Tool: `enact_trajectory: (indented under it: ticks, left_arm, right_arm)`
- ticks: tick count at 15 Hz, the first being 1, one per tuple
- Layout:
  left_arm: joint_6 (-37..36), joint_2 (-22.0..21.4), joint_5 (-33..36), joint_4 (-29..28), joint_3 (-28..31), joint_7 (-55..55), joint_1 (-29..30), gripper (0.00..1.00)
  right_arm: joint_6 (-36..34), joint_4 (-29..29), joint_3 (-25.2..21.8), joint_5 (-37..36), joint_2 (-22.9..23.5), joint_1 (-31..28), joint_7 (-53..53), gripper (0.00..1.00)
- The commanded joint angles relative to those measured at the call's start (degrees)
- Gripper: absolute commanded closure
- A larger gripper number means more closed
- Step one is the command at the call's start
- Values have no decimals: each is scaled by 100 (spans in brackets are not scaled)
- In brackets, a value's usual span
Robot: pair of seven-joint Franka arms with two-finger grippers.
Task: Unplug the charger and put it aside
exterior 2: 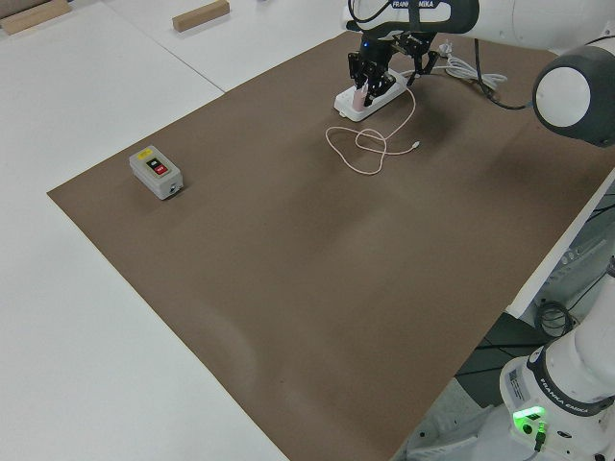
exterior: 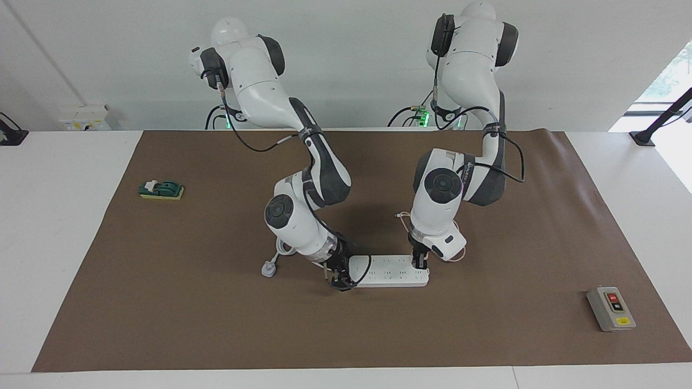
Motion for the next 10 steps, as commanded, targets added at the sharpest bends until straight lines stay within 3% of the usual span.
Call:
enact_trajectory:
  ticks: [1,7,10]
  left_arm:
    - [-1652,-765,772,254,164,-42,-224,100]
    - [-1758,-773,745,263,251,-527,-180,100]
    - [-1916,-1071,623,254,173,567,12,100]
  right_arm:
    - [98,124,21,94,102,-34,-178,100]
    - [98,116,21,76,102,-25,-187,100]
    - [55,116,21,41,94,-25,-221,100]
